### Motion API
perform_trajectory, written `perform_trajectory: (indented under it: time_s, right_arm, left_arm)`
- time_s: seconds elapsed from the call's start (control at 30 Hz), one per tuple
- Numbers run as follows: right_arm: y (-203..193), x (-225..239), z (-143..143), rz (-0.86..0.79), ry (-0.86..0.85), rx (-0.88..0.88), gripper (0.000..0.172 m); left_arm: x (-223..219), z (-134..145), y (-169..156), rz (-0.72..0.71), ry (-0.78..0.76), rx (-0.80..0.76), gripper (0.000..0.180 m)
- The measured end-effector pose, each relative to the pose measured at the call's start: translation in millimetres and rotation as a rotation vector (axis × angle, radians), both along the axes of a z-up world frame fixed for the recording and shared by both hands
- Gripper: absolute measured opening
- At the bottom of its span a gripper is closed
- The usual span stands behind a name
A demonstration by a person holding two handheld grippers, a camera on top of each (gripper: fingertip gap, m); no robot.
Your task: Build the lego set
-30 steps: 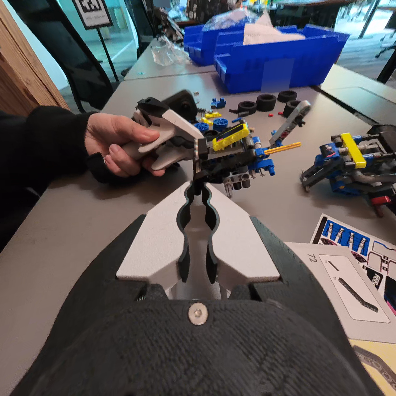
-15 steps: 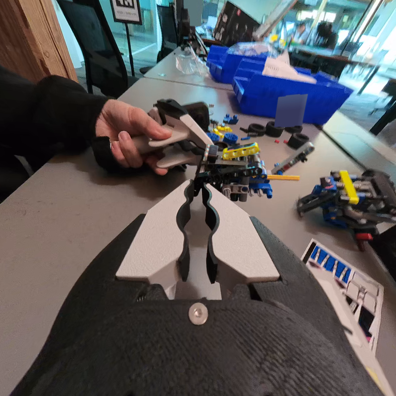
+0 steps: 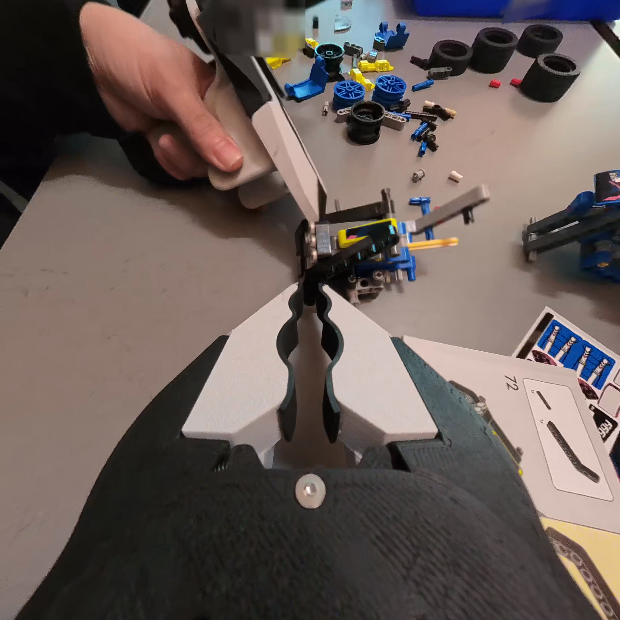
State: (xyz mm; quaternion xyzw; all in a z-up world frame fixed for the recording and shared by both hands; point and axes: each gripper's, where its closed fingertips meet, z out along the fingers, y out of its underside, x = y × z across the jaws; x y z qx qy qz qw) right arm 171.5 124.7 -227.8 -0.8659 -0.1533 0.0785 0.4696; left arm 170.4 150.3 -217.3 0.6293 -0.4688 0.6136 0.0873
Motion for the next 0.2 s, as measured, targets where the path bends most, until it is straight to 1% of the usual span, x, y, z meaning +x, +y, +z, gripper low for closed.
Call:
perform_trajectory:
  time_s: [0.03, 0.1, 0.2]
  right_arm:
    - [-1, 0, -1, -0.005, -0.006, -0.005, 0.005]
    - [-4, -3, -4, 0.011, -0.011, -0.021, 0.005]
    - [-6, -2, -6, 0.008, -0.022, -0.034, 0.005]
  left_arm:
    - [-3, 0, -2, -0.031, -0.019, 0.046, 0.008]
    - [-9, -2, -2, -0.101, -0.064, 0.172, 0.010]
    - [-20, -6, 2, -0.238, -0.145, 0.407, 0.014]
